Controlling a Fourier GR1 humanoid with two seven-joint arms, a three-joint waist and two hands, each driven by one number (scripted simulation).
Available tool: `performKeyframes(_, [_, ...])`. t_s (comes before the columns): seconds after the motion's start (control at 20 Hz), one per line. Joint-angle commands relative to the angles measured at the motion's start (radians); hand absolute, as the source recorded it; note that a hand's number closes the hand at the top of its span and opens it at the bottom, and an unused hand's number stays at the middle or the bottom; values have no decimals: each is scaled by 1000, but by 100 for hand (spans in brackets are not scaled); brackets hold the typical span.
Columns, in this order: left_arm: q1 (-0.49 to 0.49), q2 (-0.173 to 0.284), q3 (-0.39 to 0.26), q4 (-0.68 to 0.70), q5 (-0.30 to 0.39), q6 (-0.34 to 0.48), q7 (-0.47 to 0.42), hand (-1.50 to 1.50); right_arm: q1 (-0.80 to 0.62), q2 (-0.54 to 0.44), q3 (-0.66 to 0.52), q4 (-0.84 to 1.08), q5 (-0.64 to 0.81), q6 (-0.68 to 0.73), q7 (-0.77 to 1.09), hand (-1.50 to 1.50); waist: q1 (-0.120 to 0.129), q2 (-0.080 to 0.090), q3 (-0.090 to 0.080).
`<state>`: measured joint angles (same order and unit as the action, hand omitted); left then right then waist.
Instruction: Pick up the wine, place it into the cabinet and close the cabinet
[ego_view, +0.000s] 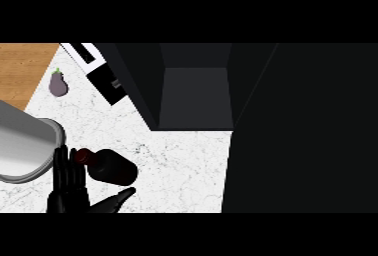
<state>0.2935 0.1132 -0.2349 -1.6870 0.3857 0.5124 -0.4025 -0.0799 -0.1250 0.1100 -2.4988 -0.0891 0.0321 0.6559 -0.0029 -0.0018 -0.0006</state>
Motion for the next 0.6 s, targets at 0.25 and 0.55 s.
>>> performKeyframes(0.25, [1,-27,31,114,12,-92,-90,-150,56,19,-7,-113,-73,29,8,-150,1,0,1])
performKeyframes(0.55, [-10,-52,77,247,32,-163,-186,-150,47,40,39,-125,-17,2,28,-150,2,0,0])
